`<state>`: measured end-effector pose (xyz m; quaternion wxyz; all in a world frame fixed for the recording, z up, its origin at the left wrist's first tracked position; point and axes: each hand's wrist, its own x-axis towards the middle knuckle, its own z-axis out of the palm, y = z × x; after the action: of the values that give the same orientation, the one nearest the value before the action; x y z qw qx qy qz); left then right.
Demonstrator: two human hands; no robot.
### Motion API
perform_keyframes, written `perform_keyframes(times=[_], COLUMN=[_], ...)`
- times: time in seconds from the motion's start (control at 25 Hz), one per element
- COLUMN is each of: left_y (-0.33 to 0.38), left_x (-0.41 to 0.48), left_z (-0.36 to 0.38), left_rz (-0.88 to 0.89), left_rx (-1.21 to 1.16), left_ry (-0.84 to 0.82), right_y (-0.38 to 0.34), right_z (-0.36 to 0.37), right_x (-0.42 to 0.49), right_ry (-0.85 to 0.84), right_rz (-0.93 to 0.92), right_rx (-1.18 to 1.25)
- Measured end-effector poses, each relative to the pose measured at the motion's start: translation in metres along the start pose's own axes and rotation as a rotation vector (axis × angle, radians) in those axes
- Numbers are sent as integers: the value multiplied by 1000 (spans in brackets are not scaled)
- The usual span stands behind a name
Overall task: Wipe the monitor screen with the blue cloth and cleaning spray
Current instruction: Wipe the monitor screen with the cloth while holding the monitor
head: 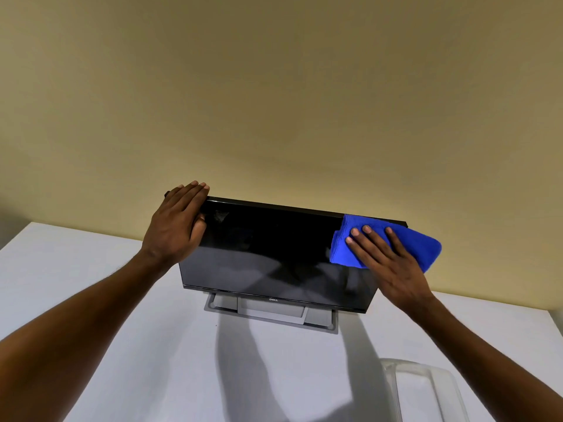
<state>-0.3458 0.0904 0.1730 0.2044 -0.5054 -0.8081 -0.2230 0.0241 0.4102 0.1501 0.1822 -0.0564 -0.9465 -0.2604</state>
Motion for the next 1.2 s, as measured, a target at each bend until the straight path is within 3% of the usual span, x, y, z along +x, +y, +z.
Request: perform_keyframes(times=[0.12, 0.28, 0.56, 0.76, 0.84, 1.04, 1.2], left_y=[1, 2, 4, 2, 3, 4, 6], left_x=[-1, 0, -1, -1, -2, -1, -2], left_z=[-1, 0, 0, -5, -6, -4, -3], left_rz=[-5, -8, -21, -19, -22, -21, -27], left_rx=[7, 12, 17, 10, 9, 2, -1], left_ry=[-1, -5, -13, -33, -34, -23, -13], right_y=[-21, -43, -60, -46, -30, -11, -43], right_z=[16, 44, 65, 55, 40, 11, 5], right_x=[-10, -29, -64, -56, -43, -2, 34], right_ry=[22, -31, -138, -160, -109, 18, 88], right_rz=[42, -53, -425, -568, -464, 43, 155], right_rx=[-12, 18, -26, -100, -69, 28, 81])
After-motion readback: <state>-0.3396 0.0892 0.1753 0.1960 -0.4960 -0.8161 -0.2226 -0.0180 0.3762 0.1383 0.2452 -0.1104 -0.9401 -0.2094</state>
